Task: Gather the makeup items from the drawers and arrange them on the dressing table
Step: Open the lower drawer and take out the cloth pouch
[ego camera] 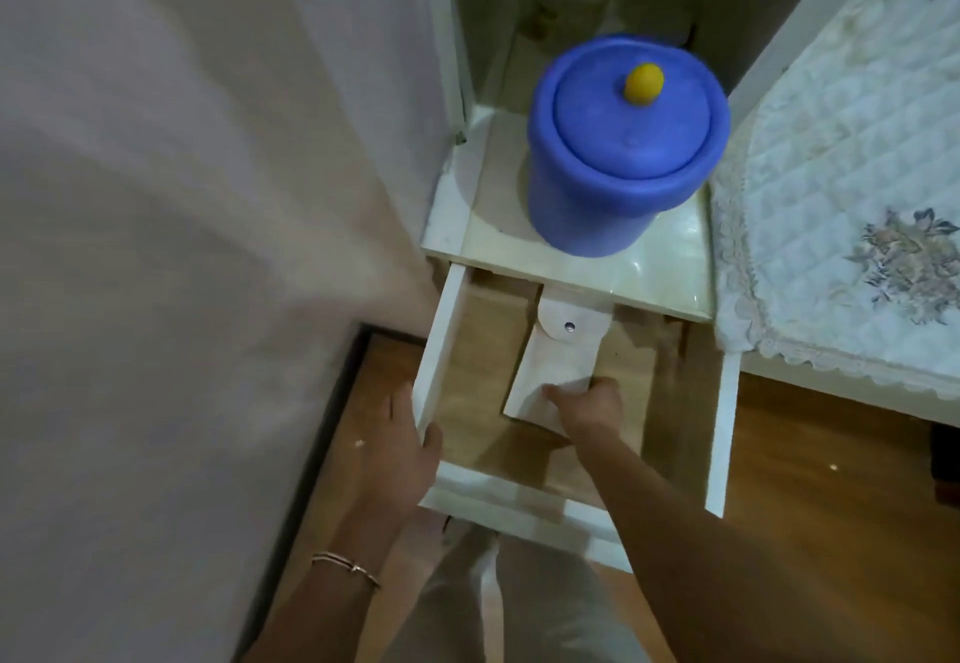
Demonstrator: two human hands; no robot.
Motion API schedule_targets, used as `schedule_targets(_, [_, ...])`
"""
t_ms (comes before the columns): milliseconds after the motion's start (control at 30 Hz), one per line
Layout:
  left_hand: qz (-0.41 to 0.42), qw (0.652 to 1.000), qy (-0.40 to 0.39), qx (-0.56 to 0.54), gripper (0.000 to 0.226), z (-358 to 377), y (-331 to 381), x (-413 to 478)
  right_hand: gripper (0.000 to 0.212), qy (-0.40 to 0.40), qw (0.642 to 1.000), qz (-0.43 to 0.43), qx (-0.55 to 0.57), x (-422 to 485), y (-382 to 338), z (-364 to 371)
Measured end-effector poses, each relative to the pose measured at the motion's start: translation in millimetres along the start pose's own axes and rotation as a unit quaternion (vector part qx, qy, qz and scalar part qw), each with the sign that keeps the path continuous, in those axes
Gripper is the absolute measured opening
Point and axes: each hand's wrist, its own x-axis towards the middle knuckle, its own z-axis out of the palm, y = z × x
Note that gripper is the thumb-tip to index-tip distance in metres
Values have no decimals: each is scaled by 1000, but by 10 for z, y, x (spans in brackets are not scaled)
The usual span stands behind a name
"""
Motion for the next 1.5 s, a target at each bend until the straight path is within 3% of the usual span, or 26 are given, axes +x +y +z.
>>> schedule_targets(133, [6,1000,-7,0,52,-25,32,-23,62,-20,999,19,23,-12,-77,62])
schedule_targets(367, [22,998,-44,-41,55,-100,11,-33,39,-53,995,-38,76,-338,-9,-262])
schedule_targets(500, [44,995,-46,-79,48,-142,1,-57,39,-65,993,-66,78,-582,171,-525])
schedule_targets(667, [106,992,-29,-59,60,-197,144,-219,28,-63,990,-117,47,-881,319,-860])
schedule_targets(800, [134,990,-37,-38,55,-218,175,-85,19,-43,984,-170,37,-1071,379,-1229])
schedule_targets(933, [138,989,-40,-28,49,-246,292,56,16,-23,969,-202,138,-1098,301,-1559])
schedule_targets(1133, [128,991,-29,-16,48,-222,484,233,21,107,952,-206,198,-616,-321,-1773])
schedule_targets(1267, [119,993,-16,4,48,-188,532,307,32,134,940,-202,238,-177,-804,-1966])
schedule_targets(1333, [114,993,-2,29,47,-164,522,331,37,153,946,-206,197,59,-989,-2088])
schedule_targets(1500, [90,995,5,35,41,-119,517,403,68,229,947,-214,-65,455,-1104,-2178])
